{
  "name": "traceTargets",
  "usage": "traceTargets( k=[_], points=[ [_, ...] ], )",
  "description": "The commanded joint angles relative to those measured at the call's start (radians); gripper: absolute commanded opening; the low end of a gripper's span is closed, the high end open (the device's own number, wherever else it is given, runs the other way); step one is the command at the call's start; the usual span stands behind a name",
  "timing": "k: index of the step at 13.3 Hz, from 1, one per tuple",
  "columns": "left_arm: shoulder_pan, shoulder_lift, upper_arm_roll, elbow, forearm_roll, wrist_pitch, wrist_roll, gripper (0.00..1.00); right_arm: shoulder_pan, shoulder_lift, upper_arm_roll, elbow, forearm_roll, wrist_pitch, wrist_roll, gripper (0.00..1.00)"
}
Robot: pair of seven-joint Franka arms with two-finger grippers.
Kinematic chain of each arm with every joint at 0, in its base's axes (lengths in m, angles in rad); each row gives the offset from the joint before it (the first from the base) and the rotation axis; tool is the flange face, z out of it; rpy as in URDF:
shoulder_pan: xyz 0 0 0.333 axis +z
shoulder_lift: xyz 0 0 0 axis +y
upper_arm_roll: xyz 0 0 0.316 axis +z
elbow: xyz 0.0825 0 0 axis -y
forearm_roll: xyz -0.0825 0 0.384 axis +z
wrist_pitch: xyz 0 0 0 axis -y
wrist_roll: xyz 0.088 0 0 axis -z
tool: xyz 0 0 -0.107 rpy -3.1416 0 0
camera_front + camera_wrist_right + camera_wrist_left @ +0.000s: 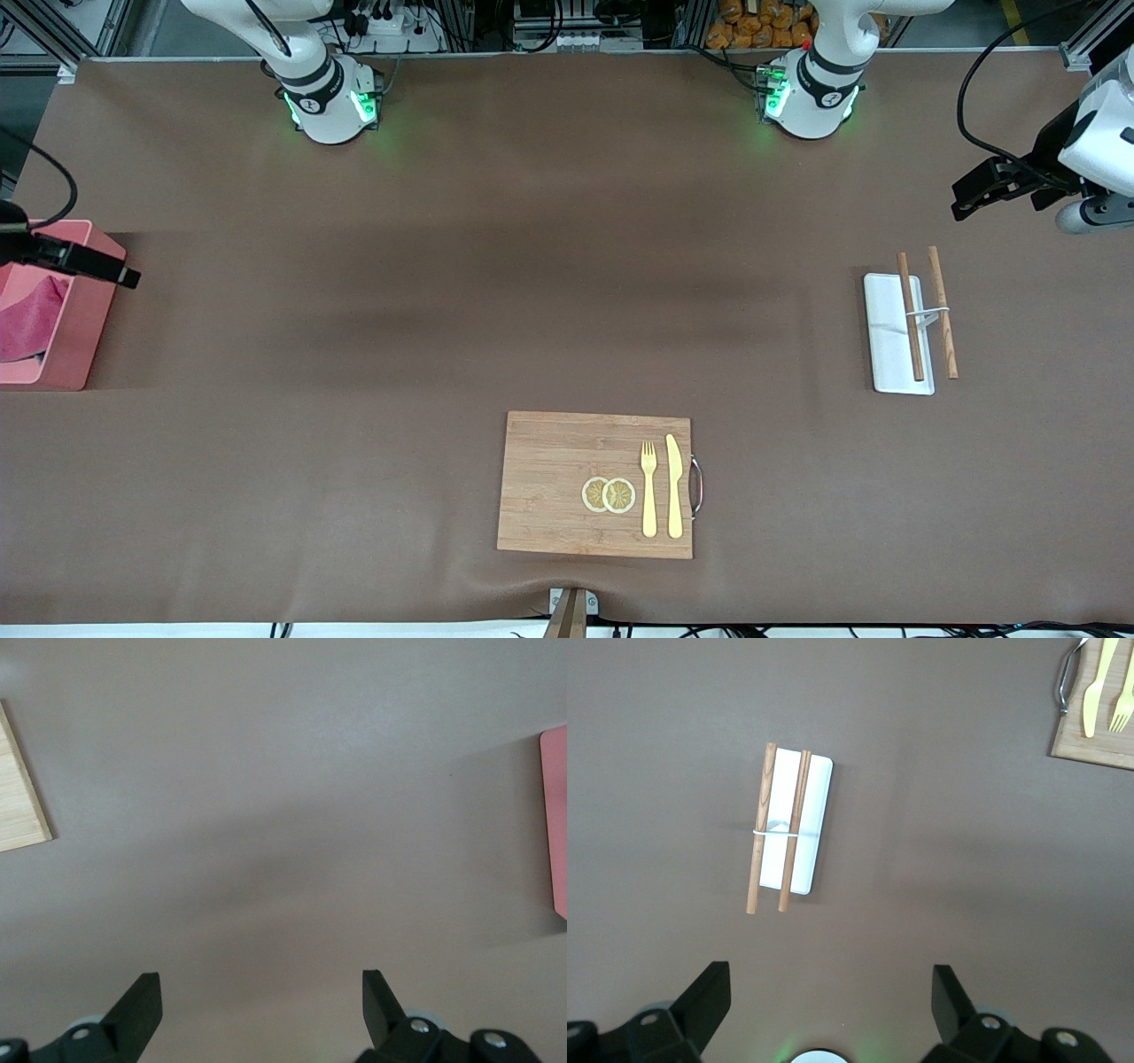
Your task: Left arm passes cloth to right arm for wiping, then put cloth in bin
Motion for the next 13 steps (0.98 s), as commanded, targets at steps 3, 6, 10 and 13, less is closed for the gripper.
traceTargets(
  k=[3, 6, 10, 13],
  points=[
    [-0.024, -0.037, 0.004, -0.027, -0.012, 0.010, -0.026, 1.00, 0.010, -0.077, -0.006, -0.088, 0.000, 0.068, 0.030, 1.00],
    [-0.024, -0.041, 0.003, -0.022, -0.015, -0.006, -0.075, 1.00, 0.015, -0.115, -0.004, -0.154, -0.015, 0.117, 0.018, 1.00],
    [-0.022, -0.054, 0.004, -0.039, -0.027, -0.009, -0.081, 1.00, 0.022, -0.120, -0.003, -0.161, -0.017, 0.124, 0.032, 1.00],
    [-0.021, -0.079, 0.009, -0.064, -0.067, -0.009, -0.095, 1.00, 0.024, -0.114, -0.004, -0.157, -0.018, 0.137, 0.030, 1.00]
  ],
)
